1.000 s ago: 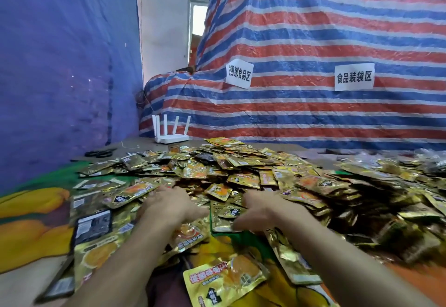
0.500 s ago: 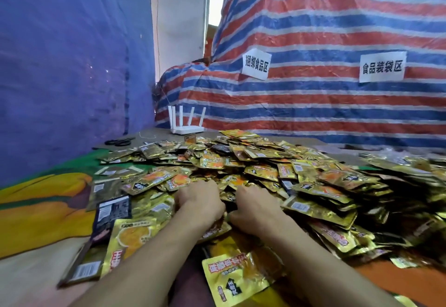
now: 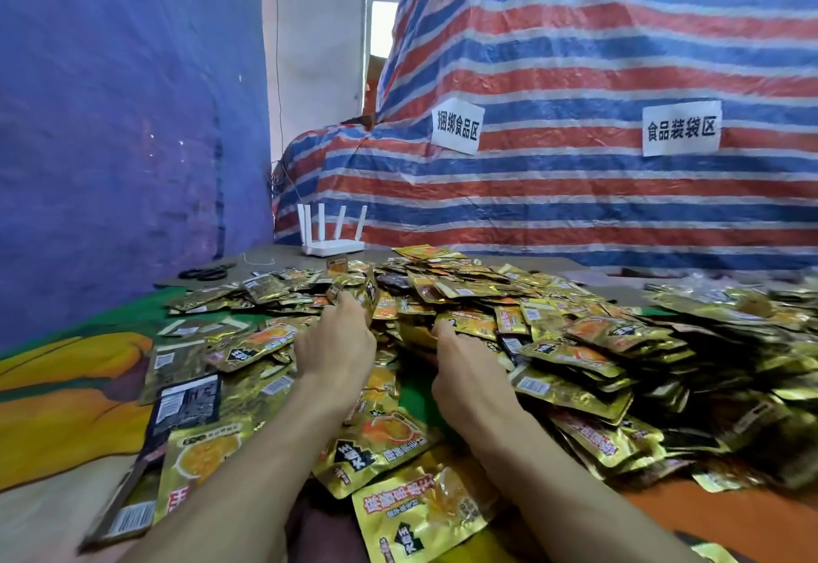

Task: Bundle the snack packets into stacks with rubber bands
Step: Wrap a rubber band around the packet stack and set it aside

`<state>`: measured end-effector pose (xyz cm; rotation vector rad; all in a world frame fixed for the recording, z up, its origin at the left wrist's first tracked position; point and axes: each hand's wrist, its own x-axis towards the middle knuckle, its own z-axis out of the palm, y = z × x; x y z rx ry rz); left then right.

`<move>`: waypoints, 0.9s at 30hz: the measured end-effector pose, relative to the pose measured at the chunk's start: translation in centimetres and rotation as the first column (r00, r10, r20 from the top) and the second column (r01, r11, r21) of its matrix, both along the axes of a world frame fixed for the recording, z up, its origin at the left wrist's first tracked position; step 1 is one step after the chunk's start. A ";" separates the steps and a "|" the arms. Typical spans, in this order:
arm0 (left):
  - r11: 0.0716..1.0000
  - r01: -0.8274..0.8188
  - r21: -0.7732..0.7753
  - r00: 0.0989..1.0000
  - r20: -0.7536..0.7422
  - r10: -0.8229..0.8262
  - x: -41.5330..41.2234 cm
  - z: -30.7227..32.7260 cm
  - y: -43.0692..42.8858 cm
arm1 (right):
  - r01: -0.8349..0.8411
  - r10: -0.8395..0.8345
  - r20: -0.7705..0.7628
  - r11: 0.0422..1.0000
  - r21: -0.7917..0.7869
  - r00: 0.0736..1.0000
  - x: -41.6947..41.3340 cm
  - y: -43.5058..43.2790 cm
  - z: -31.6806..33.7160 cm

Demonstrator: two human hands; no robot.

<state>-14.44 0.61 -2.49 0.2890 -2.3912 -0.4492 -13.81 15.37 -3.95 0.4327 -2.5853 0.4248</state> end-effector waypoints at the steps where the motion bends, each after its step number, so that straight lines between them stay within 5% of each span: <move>1: 1.000 0.010 0.025 0.998 -0.061 -0.008 0.0 0.1 -0.1 | -0.026 0.022 -0.048 0.997 -0.078 0.999 -0.1 0.3 0.1; 4: 0.993 0.090 0.071 0.970 -0.231 -0.072 0.0 0.3 0.0 | -0.147 0.086 -0.181 0.922 -0.358 0.980 -0.5 0.8 0.3; 7: 0.963 0.221 0.153 0.923 -0.353 -0.155 -0.2 0.2 0.2 | -0.155 0.083 -0.145 0.779 -0.608 0.986 -1.0 1.3 0.1; 15: 0.814 0.195 0.547 0.966 -0.252 -0.063 -1.0 -0.5 0.8 | 0.103 0.322 0.163 0.196 -0.975 0.933 -1.6 2.7 0.8; 19: 0.479 0.143 0.866 0.990 -0.126 -0.068 -1.1 -0.3 0.5 | 0.261 0.415 0.211 -0.068 -0.963 0.885 -1.8 2.6 1.2; 24: -0.112 0.123 0.986 0.906 -0.158 -0.392 -0.3 0.2 0.4 | 0.282 0.471 0.247 -0.003 -0.959 0.847 -1.2 2.8 1.2; 27: -0.346 0.129 0.930 0.848 -0.284 -0.448 -0.2 0.2 0.3 | 0.289 0.486 0.262 0.021 -0.957 0.834 -0.9 2.8 1.2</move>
